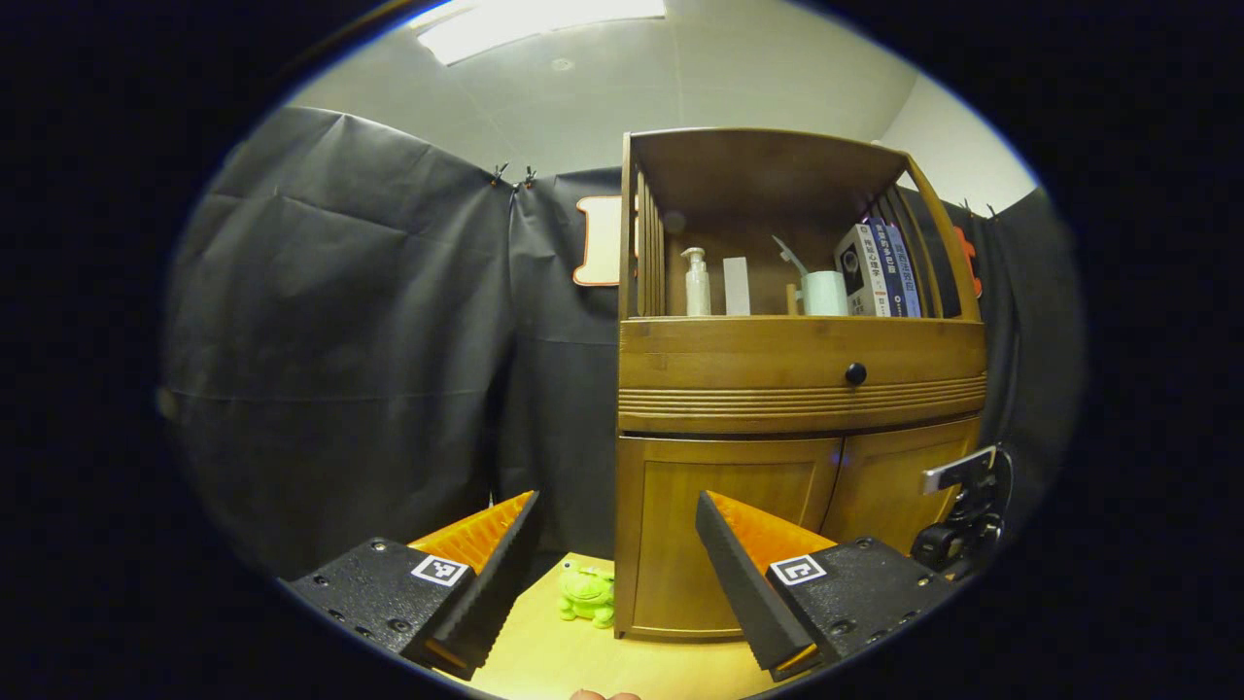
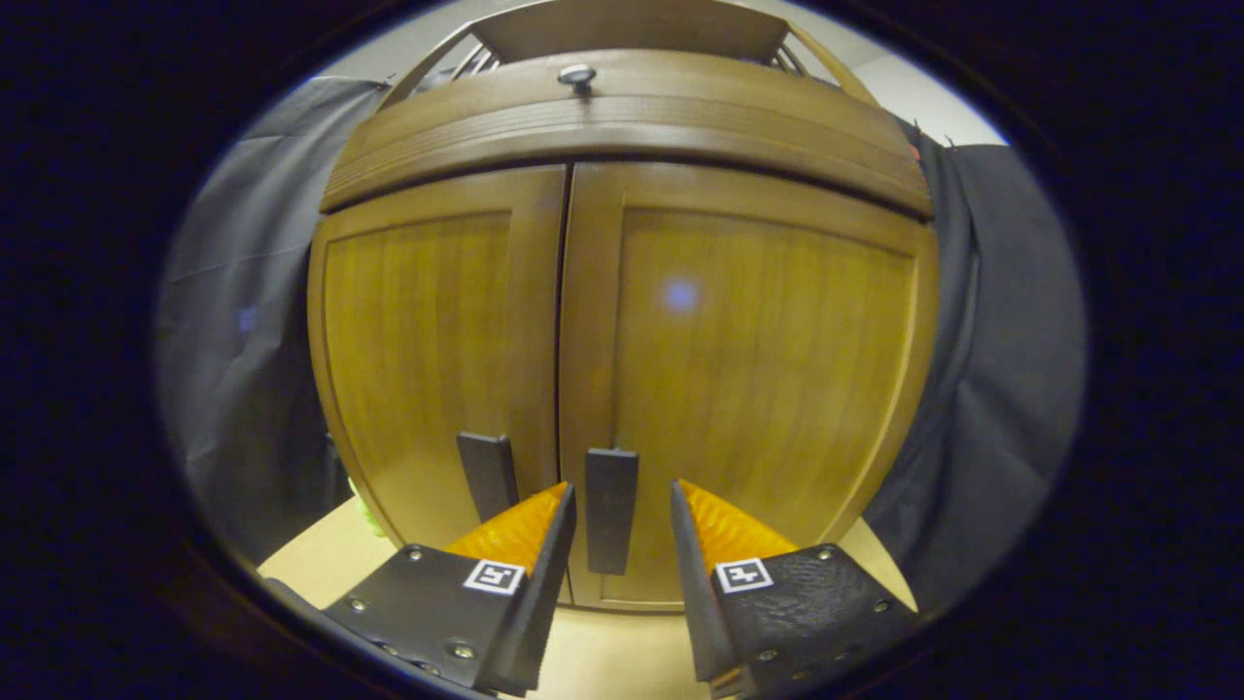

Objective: Open the right door of the double-door shoe cabinet with the right hand, and open the left door with the left hand.

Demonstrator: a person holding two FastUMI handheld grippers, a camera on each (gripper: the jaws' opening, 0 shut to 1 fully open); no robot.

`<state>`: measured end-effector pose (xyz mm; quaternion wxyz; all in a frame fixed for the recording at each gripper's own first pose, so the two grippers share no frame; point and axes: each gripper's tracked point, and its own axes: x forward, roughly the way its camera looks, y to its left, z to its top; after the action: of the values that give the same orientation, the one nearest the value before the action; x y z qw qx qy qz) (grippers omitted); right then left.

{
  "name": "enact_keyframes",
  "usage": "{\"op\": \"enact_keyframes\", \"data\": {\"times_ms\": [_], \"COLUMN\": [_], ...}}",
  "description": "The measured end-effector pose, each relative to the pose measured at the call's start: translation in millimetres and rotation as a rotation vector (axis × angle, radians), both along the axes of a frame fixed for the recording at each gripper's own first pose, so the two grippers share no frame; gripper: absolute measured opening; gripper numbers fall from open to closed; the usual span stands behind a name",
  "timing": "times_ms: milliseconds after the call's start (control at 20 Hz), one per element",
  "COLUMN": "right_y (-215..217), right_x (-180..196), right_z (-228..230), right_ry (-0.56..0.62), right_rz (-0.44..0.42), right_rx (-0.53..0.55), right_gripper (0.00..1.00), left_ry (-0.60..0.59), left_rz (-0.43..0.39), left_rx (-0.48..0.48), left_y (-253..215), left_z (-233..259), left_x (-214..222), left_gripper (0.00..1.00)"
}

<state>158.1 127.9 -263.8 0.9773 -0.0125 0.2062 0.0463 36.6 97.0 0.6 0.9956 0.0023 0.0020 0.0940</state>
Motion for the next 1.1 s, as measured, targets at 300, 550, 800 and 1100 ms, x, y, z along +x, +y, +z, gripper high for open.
{"op": "enact_keyframes", "data": {"times_ms": [300, 550, 800, 1100], "right_y": [7, 1, 0, 2], "right_x": [13, 11, 10, 10], "right_z": [-23, -25, -22, -22], "right_ry": [0.042, 0.059, 0.063, 0.058], "right_rz": [-0.032, -0.101, -0.114, -0.12], "right_rx": [-0.008, -0.001, 0.011, 0.019], "right_gripper": [0.39, 0.29, 0.27, 0.27], "left_ry": [0.007, 0.011, -0.001, -0.018], "left_rz": [0.037, 0.049, 0.031, -0.006], "left_rx": [0.009, 0.008, 0.012, 0.011], "left_y": [22, 31, 25, 8], "left_z": [-2, -1, 3, 10], "left_x": [-4, -10, -12, -16], "left_gripper": [0.94, 0.97, 0.97, 0.94]}}
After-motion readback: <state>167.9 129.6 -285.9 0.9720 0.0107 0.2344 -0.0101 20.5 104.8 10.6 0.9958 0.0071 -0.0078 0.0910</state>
